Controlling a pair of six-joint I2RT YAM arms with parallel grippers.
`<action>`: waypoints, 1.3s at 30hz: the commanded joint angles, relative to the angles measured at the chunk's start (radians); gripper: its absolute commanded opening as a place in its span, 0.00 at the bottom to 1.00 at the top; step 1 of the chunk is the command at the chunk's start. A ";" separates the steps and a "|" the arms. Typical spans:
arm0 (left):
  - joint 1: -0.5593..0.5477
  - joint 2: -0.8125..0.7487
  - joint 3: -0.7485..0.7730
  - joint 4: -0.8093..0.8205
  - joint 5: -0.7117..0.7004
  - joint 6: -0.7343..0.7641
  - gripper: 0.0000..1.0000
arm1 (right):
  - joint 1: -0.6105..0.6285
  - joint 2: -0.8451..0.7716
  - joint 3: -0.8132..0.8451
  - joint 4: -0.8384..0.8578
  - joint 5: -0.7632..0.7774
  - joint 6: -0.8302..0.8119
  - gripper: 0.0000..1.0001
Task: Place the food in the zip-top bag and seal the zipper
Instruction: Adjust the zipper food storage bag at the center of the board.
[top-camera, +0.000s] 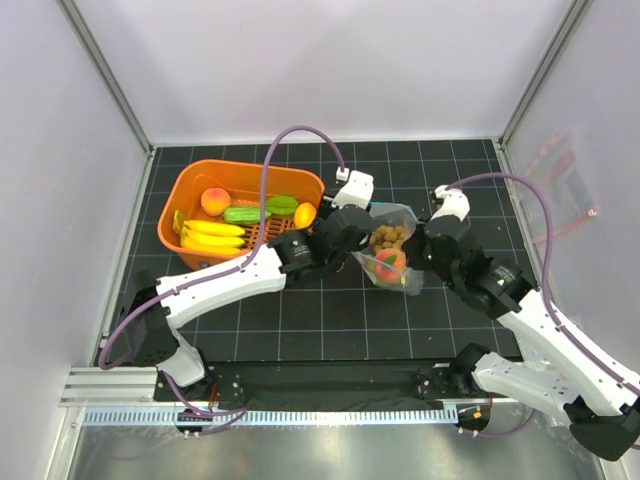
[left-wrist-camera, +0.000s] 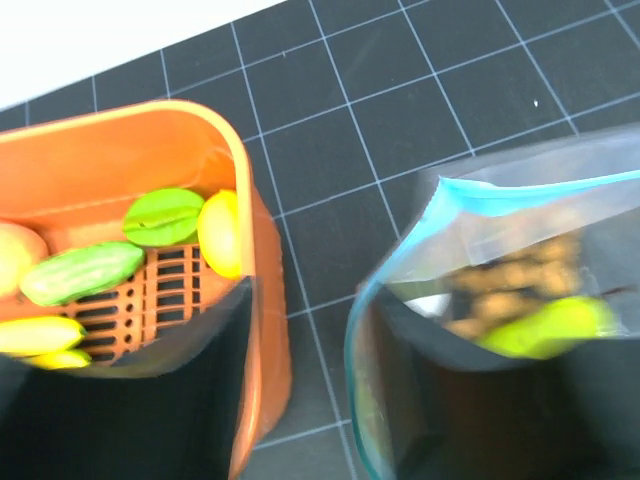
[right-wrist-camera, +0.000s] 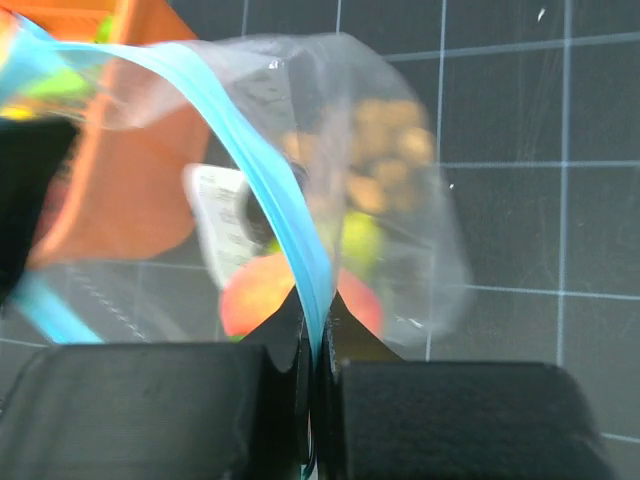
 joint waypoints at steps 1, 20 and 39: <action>0.020 -0.021 0.015 0.077 0.019 0.009 0.58 | 0.009 0.003 0.126 -0.079 0.070 -0.036 0.01; 0.442 -0.110 -0.057 -0.115 0.084 -0.132 1.00 | 0.010 -0.114 -0.157 0.165 -0.008 0.020 0.01; 0.689 -0.196 -0.206 -0.040 0.297 -0.131 1.00 | 0.009 -0.200 -0.197 0.157 0.053 0.042 0.01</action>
